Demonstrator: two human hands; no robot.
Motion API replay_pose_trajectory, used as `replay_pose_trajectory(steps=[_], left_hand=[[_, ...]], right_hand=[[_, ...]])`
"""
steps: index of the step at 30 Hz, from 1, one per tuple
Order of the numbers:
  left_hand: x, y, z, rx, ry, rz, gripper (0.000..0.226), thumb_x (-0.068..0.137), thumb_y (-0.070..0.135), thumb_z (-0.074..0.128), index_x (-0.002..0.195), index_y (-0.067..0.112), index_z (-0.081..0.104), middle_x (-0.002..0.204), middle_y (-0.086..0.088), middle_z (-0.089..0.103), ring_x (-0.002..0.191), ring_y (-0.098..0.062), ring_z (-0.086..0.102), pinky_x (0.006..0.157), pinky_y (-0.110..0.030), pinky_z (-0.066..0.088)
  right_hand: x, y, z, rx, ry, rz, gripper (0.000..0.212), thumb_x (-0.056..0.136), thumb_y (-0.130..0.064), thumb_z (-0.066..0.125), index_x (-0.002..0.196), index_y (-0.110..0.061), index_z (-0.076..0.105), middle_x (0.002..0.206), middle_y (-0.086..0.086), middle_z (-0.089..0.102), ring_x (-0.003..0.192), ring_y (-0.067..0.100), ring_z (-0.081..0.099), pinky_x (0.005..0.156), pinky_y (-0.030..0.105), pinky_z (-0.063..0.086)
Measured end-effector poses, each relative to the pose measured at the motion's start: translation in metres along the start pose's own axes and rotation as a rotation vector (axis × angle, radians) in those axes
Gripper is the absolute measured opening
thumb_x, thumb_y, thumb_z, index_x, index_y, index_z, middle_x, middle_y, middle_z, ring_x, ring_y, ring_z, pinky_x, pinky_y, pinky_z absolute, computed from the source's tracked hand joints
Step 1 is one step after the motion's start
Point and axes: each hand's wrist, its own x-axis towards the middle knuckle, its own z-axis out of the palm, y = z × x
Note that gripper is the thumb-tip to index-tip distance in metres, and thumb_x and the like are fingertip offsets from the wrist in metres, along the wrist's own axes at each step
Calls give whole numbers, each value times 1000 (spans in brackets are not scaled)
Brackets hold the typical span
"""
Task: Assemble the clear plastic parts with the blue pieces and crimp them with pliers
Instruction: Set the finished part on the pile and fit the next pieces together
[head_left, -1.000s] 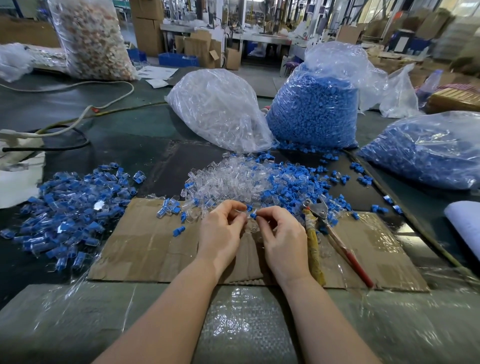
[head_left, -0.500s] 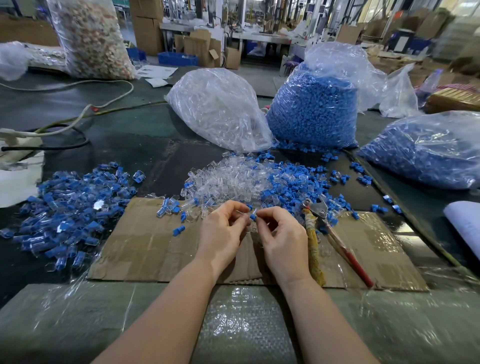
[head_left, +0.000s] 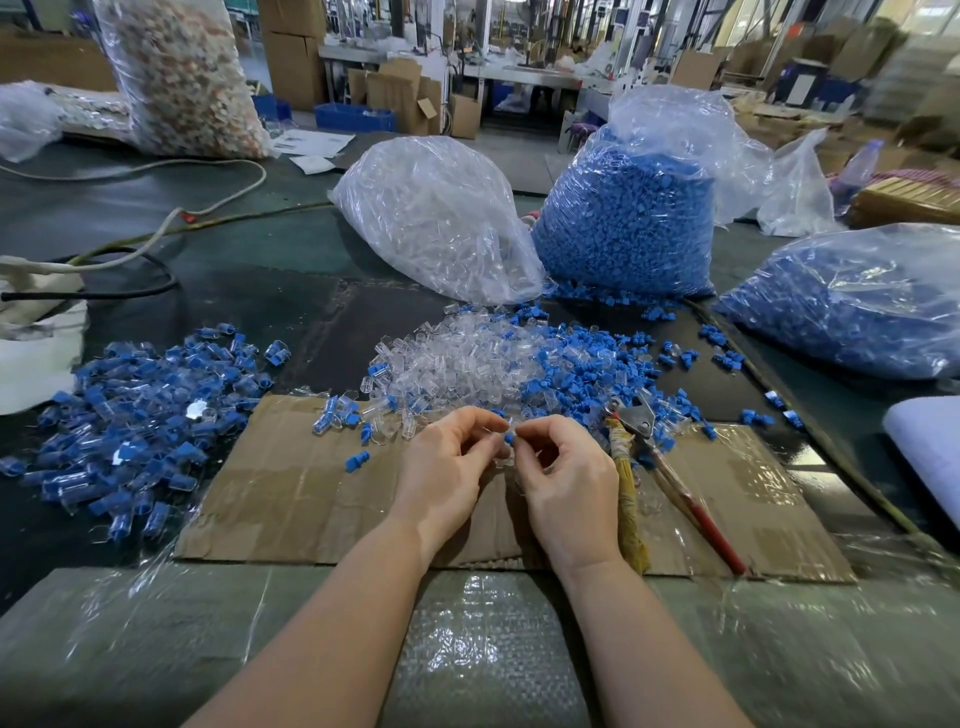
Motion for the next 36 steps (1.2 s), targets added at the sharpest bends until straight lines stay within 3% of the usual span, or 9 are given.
replay_pose_trajectory(steps=[7, 12, 20, 24, 30, 36], left_hand=[[-4, 0, 0, 74, -54, 45, 15, 88, 5, 59, 94, 16, 69, 88, 0, 70, 86, -11, 64, 79, -18, 49], [-2, -1, 0, -37, 9, 0, 17, 90, 4, 55, 91, 19, 63, 82, -9, 66, 76, -19, 62, 72, -28, 53], [0, -2, -1, -93, 2, 4, 21, 91, 8, 55, 88, 27, 62, 83, -20, 64, 72, -18, 61, 70, -30, 55], [-1, -2, -2, -64, -2, 12, 18, 92, 7, 54, 90, 24, 62, 82, -20, 65, 73, -21, 62, 70, -30, 55], [0, 1, -1, -81, 2, -6, 12, 91, 5, 55, 93, 14, 63, 75, -14, 59, 71, -21, 58, 77, -44, 52], [1, 1, 0, -60, 1, 8, 12, 88, 6, 59, 89, 18, 61, 79, -14, 62, 73, -22, 59, 77, -44, 53]], right_hand=[[-1, 3, 0, 31, -40, 35, 7, 81, -6, 69, 85, -12, 69, 81, -1, 69, 79, 19, 63, 75, 43, 51], [0, 4, 3, 108, -62, 91, 7, 86, -15, 67, 92, -13, 69, 87, -2, 68, 83, 15, 63, 76, 41, 52], [1, -3, -1, 142, -112, 41, 23, 84, -2, 66, 104, -12, 71, 89, -3, 59, 80, 17, 59, 78, 41, 51], [2, -4, -1, 145, -108, 43, 20, 83, -2, 67, 101, -11, 72, 88, -2, 59, 80, 17, 60, 77, 41, 52], [2, -5, -2, 134, -108, 53, 17, 83, -4, 68, 98, -12, 72, 88, -3, 60, 82, 17, 60, 79, 41, 51], [1, -5, -3, 93, -121, 43, 19, 84, -5, 67, 100, -11, 72, 89, -2, 60, 86, 19, 60, 80, 41, 51]])
